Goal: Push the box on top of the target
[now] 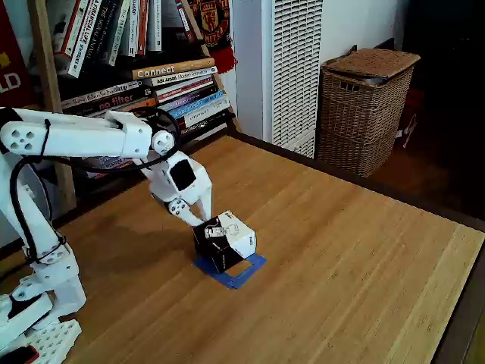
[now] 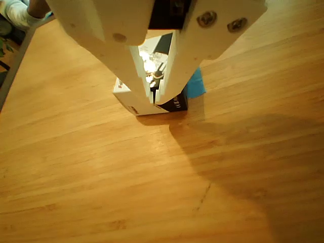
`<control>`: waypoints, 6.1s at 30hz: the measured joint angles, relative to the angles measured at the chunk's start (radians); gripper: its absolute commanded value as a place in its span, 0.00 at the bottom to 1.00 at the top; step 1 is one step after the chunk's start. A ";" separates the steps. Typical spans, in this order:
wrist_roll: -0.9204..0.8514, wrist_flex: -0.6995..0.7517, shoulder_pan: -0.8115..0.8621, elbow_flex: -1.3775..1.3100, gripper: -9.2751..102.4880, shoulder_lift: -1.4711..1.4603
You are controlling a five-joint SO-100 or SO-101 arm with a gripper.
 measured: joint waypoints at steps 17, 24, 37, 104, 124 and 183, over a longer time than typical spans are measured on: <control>-0.115 -0.009 0.086 0.052 0.08 0.055; -0.133 -0.009 0.107 0.058 0.08 0.055; -0.052 -0.009 0.037 0.074 0.08 0.055; 0.081 -0.101 0.040 -0.149 0.08 -0.166; 0.948 0.048 0.009 -0.176 0.09 0.173; 1.637 0.383 0.219 0.759 0.09 1.631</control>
